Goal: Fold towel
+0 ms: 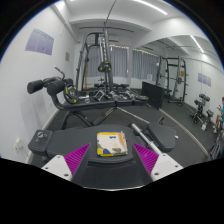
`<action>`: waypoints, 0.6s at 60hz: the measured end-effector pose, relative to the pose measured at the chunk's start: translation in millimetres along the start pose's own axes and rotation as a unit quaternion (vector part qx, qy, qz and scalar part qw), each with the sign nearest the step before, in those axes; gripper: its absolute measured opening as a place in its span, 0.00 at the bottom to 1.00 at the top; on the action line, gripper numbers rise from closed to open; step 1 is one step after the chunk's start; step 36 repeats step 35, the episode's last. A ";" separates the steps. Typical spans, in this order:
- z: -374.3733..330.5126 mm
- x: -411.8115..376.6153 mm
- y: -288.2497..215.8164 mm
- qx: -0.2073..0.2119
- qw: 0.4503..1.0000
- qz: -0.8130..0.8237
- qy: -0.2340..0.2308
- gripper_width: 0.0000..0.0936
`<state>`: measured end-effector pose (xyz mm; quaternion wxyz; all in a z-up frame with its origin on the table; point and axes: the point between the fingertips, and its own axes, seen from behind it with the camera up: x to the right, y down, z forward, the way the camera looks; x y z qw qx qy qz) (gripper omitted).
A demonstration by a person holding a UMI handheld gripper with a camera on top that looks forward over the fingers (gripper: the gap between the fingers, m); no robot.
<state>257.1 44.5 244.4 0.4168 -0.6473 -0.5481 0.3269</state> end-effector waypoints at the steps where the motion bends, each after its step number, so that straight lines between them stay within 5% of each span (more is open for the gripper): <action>1: -9.1 -0.6 0.5 0.001 1.000 0.001 -0.001 0.91; 15: -95.7 -8.8 13.7 0.018 1.000 0.012 0.002 0.91; 36: -116.2 -23.3 18.0 0.021 1.000 -0.009 0.009 0.91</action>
